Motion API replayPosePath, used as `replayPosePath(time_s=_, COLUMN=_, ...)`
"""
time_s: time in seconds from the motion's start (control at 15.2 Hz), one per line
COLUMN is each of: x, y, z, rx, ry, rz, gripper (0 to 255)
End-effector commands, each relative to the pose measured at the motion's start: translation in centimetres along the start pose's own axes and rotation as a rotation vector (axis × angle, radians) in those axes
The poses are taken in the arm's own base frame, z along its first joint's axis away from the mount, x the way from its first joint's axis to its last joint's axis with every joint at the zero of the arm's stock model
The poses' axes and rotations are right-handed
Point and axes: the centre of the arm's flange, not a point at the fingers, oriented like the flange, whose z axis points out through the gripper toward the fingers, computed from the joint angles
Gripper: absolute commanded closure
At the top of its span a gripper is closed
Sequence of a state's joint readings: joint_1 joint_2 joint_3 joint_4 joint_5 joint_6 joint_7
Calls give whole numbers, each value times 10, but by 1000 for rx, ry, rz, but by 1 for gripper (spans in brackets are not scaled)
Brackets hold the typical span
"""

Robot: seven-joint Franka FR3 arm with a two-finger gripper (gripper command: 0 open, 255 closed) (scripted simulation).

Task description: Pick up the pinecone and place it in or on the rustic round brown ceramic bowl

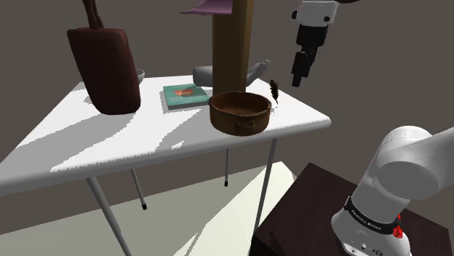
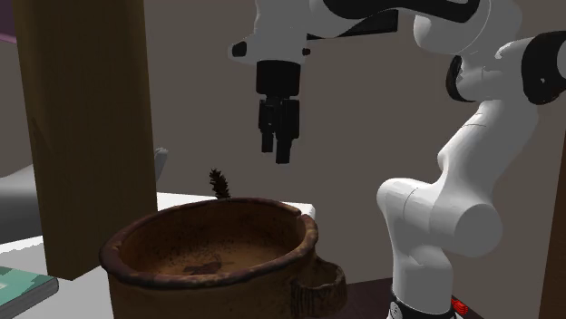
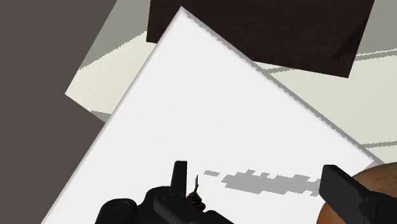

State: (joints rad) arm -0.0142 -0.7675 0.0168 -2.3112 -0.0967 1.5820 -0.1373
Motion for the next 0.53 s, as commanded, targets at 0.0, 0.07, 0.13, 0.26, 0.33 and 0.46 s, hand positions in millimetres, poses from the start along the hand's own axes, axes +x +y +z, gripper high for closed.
replayPosePath(time_s=0.0, x=0, y=0, z=0, rx=0, ry=0, rz=0, gripper=0)
replayPosePath(time_s=0.07, x=16, y=1, z=1, rx=-11, ry=-23, rz=11, gripper=0)
replayPosePath(time_s=0.13, x=33, y=2, z=2, rx=-23, ry=-46, rz=22, gripper=0)
replayPosePath(time_s=0.26, x=65, y=6, z=6, rx=-45, ry=-91, rz=45, gripper=0)
replayPosePath(time_s=0.33, x=81, y=8, z=8, rx=-57, ry=-114, rz=56, gripper=0)
replayPosePath(time_s=0.46, x=114, y=12, z=14, rx=-79, ry=-159, rz=78, gripper=0)
